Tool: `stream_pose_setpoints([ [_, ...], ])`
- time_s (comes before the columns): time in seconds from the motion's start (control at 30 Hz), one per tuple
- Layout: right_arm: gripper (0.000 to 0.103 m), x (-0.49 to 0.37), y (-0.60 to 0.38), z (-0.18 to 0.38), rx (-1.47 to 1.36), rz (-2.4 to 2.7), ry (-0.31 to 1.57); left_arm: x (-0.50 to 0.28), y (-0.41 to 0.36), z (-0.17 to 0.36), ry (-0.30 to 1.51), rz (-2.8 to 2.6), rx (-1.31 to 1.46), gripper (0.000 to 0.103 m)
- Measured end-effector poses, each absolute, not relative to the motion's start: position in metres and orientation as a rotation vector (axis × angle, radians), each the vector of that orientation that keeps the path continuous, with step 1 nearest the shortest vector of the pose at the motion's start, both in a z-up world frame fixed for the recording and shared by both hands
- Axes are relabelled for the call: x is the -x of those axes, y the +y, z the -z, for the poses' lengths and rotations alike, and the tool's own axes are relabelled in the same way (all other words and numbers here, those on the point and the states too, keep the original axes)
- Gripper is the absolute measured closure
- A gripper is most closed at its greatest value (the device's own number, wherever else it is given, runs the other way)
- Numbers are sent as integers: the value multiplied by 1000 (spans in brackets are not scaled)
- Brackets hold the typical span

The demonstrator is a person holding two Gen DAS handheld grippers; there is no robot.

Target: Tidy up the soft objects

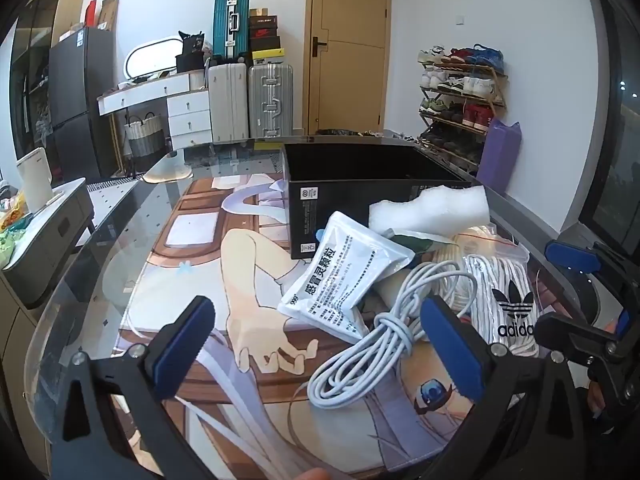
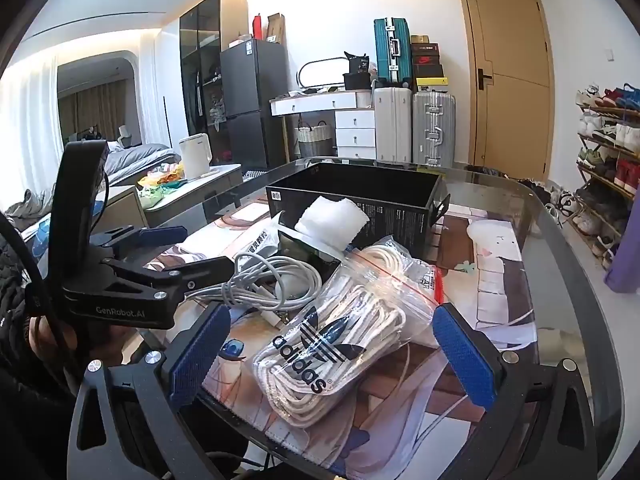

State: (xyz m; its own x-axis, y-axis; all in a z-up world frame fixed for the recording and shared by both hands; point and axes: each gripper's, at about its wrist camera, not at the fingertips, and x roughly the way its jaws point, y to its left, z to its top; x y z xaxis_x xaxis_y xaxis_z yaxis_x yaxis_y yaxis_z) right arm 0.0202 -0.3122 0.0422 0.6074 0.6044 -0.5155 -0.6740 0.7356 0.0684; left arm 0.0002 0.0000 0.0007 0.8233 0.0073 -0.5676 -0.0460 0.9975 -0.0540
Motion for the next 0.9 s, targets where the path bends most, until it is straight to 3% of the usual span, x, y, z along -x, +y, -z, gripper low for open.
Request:
stream_pose_setpoints([
  [0.23, 0, -19, -311, -43, 161, -733, 548, -3, -26, -9, 592, -49, 11, 0],
  [0.9, 0, -17, -306, -40, 159, -704, 548, 3, 1, -2, 564, -54, 61, 0],
])
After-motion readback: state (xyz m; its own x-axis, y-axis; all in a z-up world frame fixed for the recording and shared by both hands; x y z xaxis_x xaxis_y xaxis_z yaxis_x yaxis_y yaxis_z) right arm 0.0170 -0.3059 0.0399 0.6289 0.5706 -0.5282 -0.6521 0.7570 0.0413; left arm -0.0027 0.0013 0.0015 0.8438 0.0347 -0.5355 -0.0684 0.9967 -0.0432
